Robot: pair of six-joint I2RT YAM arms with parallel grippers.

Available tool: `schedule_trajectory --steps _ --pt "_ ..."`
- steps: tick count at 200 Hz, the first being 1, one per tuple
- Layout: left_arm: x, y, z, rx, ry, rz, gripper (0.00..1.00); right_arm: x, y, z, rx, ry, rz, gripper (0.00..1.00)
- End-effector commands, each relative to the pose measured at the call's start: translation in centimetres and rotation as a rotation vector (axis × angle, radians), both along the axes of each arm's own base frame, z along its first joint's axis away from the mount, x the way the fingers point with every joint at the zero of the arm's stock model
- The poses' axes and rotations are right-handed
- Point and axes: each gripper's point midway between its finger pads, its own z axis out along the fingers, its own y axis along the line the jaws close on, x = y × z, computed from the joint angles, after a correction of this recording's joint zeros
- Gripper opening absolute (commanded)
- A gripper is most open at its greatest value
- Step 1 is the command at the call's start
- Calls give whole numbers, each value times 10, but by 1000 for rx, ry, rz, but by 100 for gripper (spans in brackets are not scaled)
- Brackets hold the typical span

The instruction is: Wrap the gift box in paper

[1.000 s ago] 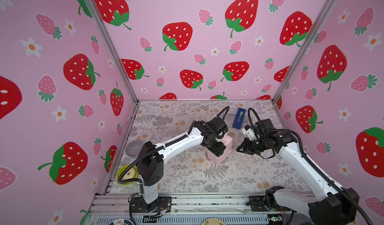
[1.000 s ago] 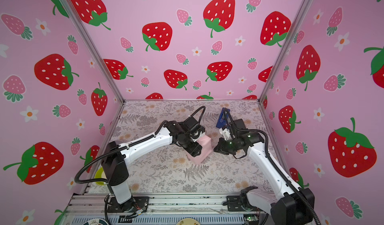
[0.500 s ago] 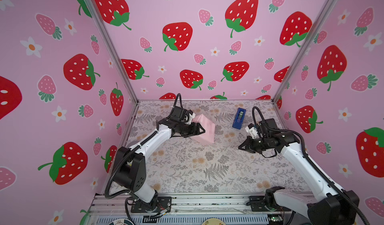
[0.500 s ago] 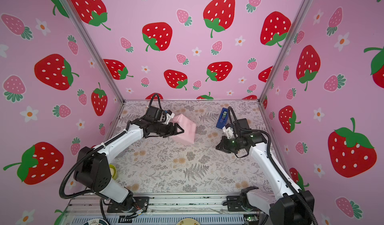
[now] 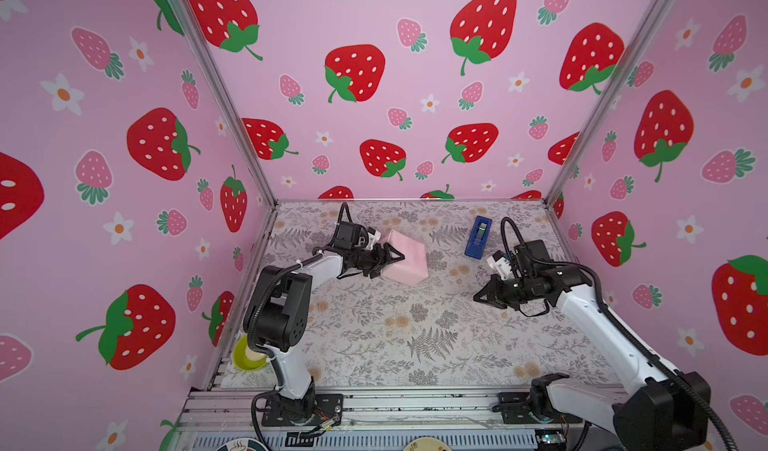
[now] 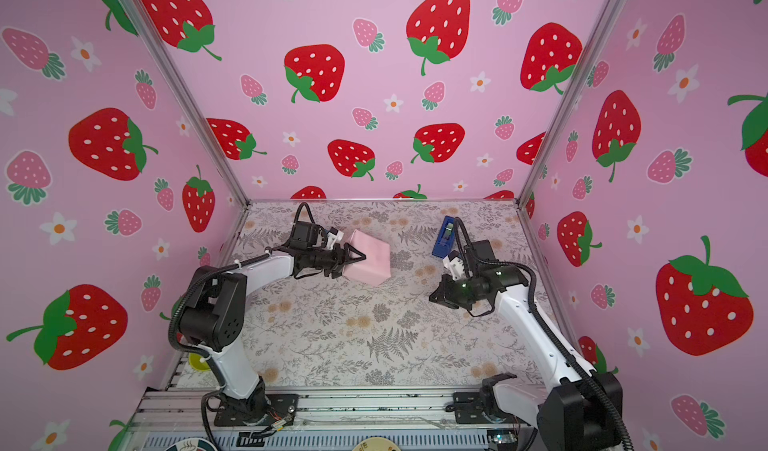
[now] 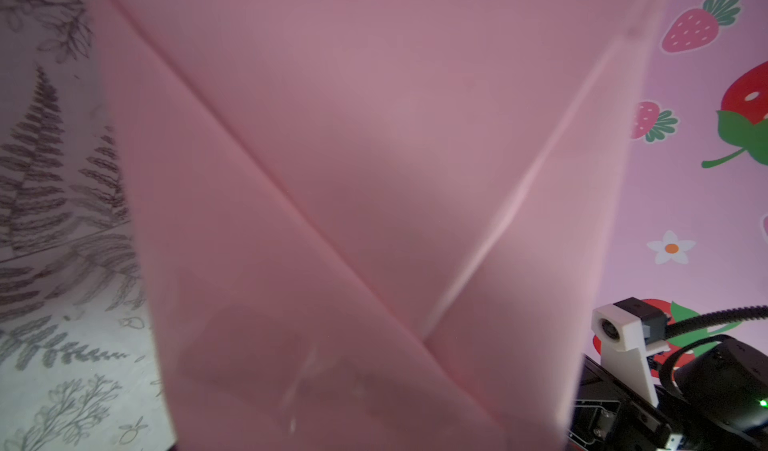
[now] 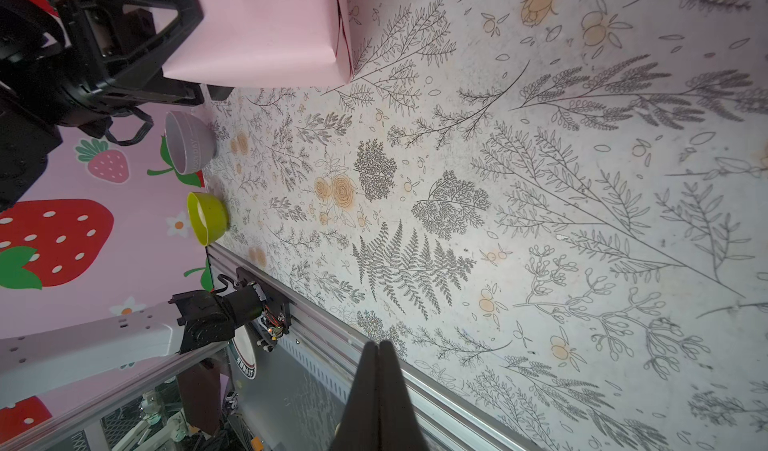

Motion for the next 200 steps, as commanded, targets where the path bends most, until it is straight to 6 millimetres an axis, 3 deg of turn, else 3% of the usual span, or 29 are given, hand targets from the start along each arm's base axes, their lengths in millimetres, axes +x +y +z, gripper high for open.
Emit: schedule_trajectory --steps 1,74,111,153,167,185,200 --pt "5 -9 10 -101 -22 -20 67 0 0 -5 4 14 4 0" --pt "-18 10 -40 56 56 2 85 2 1 -6 3 13 3 0" --pt "-31 35 -46 241 44 1 91 6 0 -3 -2 6 -5 0" --pt "-35 61 -39 349 21 19 94 14 -10 -6 -79 -21 -29 0" --pt "-37 67 -36 370 15 20 96 21 -14 -8 -115 -45 -43 5" --pt "-40 76 -34 421 12 16 97 33 -22 -11 -170 -80 -70 27" --pt "-40 83 -32 444 2 27 100 44 -27 -11 -202 -114 -93 39"
